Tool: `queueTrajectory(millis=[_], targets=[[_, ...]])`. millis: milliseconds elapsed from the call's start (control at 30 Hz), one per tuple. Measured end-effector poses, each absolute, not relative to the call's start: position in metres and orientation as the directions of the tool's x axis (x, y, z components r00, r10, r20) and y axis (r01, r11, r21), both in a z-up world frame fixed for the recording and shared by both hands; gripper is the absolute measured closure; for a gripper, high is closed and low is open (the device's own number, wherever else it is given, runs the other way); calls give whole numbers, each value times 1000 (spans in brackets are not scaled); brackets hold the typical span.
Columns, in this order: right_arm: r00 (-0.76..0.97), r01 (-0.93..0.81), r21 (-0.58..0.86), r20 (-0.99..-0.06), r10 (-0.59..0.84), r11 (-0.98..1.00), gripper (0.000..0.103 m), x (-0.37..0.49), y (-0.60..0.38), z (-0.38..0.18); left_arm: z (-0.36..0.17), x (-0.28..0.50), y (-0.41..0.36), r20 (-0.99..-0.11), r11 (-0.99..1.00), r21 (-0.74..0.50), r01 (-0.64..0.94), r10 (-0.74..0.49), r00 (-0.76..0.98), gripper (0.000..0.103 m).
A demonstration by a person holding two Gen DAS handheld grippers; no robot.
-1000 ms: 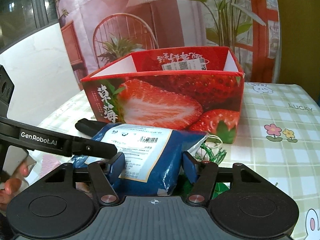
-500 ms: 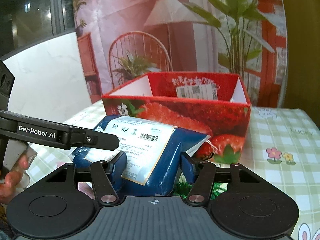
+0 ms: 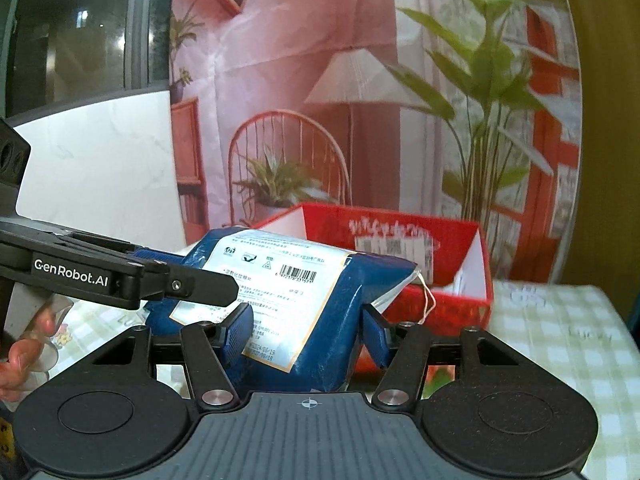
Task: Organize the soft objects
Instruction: 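Grasp the blue packet with both tools and lift it, then lower the blue packet into the red box and open both tools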
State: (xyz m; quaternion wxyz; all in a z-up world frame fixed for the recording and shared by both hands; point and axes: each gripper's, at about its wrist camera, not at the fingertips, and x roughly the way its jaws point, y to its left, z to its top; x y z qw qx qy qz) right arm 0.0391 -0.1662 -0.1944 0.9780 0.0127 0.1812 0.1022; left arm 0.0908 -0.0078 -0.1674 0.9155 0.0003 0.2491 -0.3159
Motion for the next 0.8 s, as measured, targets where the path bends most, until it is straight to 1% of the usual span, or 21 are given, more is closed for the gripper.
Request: queueTrajectory(millis=[433, 800], targets=[[922, -224, 10, -322, 215, 975, 48, 89, -171, -167, -148, 135, -9, -440, 802, -141, 580, -575, 689, 45], [917, -226, 24, -332, 221, 974, 48, 171, -184, -152, -131, 223, -9, -448, 805, -187, 563, -580, 681, 45]])
